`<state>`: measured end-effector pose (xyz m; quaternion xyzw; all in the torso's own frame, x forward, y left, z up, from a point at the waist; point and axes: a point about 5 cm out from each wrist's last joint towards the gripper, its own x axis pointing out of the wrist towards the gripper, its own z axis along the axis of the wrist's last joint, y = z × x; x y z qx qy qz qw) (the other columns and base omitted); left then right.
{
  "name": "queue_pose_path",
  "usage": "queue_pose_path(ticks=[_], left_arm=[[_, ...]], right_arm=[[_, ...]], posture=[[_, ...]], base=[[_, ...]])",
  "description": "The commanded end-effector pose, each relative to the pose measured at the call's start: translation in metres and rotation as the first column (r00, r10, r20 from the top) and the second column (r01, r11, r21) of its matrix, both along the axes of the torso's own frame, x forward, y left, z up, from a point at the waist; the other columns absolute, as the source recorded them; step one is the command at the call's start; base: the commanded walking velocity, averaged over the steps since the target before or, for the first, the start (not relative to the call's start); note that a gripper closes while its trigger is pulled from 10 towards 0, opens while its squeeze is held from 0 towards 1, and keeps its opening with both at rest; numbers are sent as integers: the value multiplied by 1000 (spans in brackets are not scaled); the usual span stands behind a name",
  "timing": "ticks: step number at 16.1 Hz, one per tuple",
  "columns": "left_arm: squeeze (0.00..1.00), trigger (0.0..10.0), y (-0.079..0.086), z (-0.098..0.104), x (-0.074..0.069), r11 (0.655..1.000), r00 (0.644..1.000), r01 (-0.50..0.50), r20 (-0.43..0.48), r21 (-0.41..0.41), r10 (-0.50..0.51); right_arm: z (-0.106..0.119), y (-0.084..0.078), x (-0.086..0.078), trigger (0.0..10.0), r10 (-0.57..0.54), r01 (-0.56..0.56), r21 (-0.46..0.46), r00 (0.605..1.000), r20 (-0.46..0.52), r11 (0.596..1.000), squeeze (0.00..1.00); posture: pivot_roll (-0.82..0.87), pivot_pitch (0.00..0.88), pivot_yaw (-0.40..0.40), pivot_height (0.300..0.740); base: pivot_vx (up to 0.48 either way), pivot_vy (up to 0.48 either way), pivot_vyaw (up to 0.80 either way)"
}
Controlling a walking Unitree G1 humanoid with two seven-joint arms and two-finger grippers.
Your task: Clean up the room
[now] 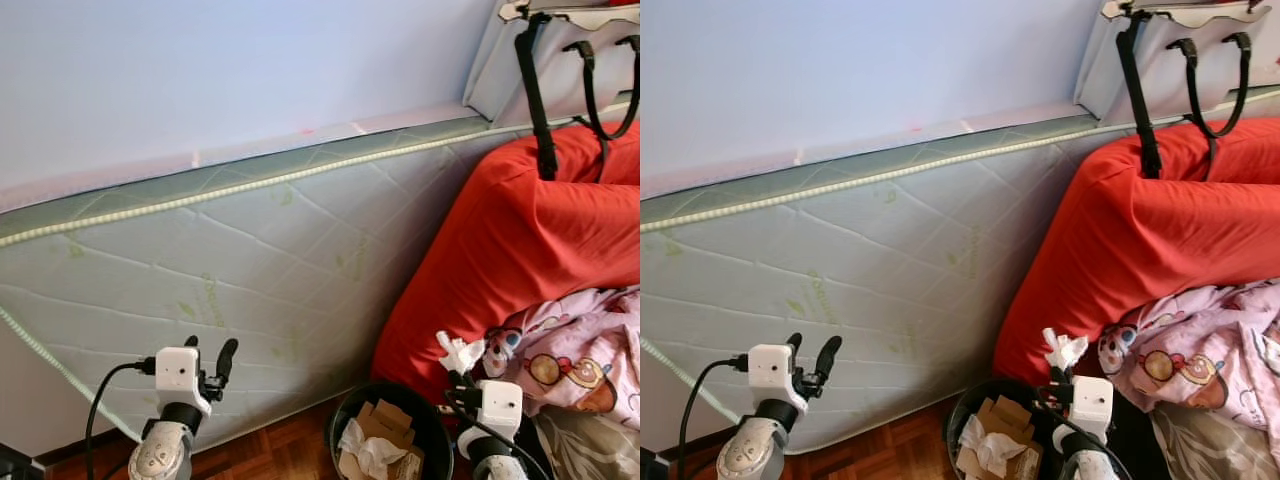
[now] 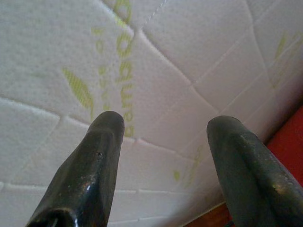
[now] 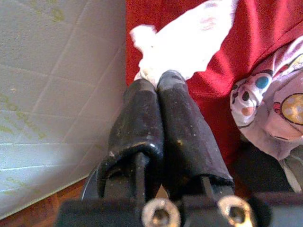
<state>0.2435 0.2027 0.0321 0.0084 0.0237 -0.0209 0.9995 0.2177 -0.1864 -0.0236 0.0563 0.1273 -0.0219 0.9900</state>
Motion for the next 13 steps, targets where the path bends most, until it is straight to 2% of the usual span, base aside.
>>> queue_pose_path(ticks=[1,7,13], left_arm=[[0,10000,2,-2,-1,1000,1000,4,-27,7,-4],[0,10000,5,-5,-2,1000,998,-11,-59,0,11],[0,10000,15,-6,-3,999,996,-38,-79,11,39]], right_arm=[[-1,2,2,10000,8,-8,-7,1000,-23,1000,0],[-2,8,1,10000,13,-13,-3,1000,-28,1000,0],[-3,13,4,10000,26,-26,-3,999,-44,1000,0]], posture=[[-2,0,-17,740],[-5,0,-5,695],[-2,0,2,695]], base=[[0,0,0],[0,0,0],[0,0,0]])
